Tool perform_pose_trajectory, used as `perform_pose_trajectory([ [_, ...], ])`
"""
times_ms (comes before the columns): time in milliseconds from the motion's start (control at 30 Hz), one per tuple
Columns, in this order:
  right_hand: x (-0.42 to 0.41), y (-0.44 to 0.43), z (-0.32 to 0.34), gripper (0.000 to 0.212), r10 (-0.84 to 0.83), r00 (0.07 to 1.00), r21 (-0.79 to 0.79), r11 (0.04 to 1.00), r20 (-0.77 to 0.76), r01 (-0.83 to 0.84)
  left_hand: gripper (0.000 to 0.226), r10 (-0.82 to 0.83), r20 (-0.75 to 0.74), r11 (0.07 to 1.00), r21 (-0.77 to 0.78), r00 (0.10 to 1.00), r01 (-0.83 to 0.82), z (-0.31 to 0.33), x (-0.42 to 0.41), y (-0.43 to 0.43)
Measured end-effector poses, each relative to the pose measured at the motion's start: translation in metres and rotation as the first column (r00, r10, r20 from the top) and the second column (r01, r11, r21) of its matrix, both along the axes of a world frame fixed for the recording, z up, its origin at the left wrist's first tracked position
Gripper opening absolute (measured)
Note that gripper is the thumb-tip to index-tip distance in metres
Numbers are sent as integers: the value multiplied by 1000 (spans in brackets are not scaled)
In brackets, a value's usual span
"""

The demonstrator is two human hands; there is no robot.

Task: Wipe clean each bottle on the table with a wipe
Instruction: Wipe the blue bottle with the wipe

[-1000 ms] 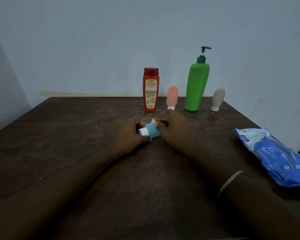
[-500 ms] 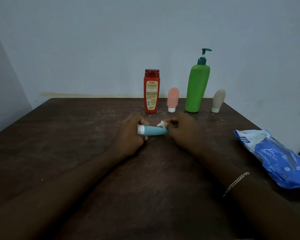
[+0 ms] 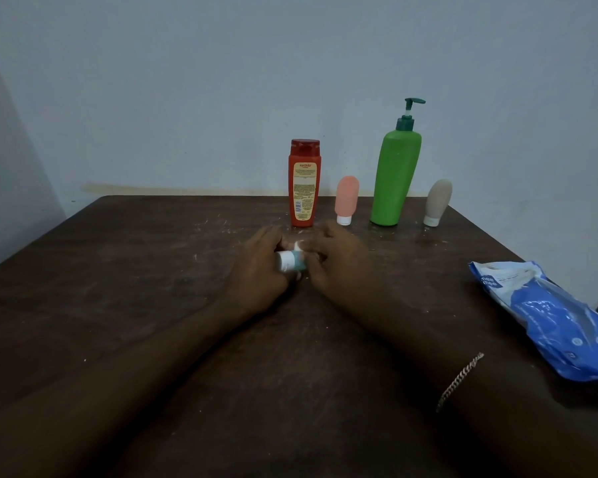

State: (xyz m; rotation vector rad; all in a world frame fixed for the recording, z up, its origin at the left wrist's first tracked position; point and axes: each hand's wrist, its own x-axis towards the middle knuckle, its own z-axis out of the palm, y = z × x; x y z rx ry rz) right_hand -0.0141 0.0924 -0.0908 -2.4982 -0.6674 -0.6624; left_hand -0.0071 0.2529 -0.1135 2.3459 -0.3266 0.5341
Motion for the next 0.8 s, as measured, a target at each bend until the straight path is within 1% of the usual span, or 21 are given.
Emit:
perform_pose_trajectory([
  [67, 9, -13, 0, 27, -94, 995, 49, 994, -27, 95, 42, 6, -7, 1000, 11, 1000, -6, 1, -1, 0],
  [133, 13, -19, 0, 28, -140, 988, 69, 987, -70, 145, 41, 9, -1, 1000, 30, 1000, -9, 1, -2, -2],
  [200, 8, -11, 1, 29, -85, 994, 36, 995, -66, 88, 39, 16, 8, 999, 28, 1000, -16, 1, -1, -2],
  [267, 1, 1, 2, 26, 2, 1000, -2, 1000, -15, -2, 35, 18, 20, 1000, 24, 1000, -18, 1, -1, -1],
  [333, 2, 5, 2, 25, 23, 1000, -3, 1000, 11, -23, 34, 8, 49, 1000, 27, 999, -10, 2, -2, 1],
  [433, 16, -12, 2, 28, -78, 996, 100, 992, -43, 82, 33, 4, 94, 1000, 1, 996, -4, 8, -5, 3],
  [500, 22, -28, 3, 26, -118, 985, 240, 960, -125, 146, 35, -6, 77, 997, -74, 997, 12, 12, -7, 1],
  [567, 24, -38, 4, 25, -68, 976, 413, 898, -205, 150, 36, -15, 56, 989, -145, 998, 23, 15, -8, 0],
  [600, 25, -41, 4, 24, -21, 971, 510, 848, -237, 142, 36, -17, 45, 983, -183, 999, 25, 17, -8, 1],
  [667, 29, -43, 4, 22, 102, 951, 685, 716, -293, 134, 36, -28, 11, 964, -265, 1000, 30, 21, -7, 3],
  [733, 32, -42, 4, 19, 214, 920, 791, 596, -327, 143, 35, -42, -10, 946, -323, 999, 36, 23, -6, 5],
  [800, 31, -40, 5, 16, 304, 885, 848, 505, -353, 165, 34, -45, -19, 928, -370, 999, 34, 24, -5, 9],
])
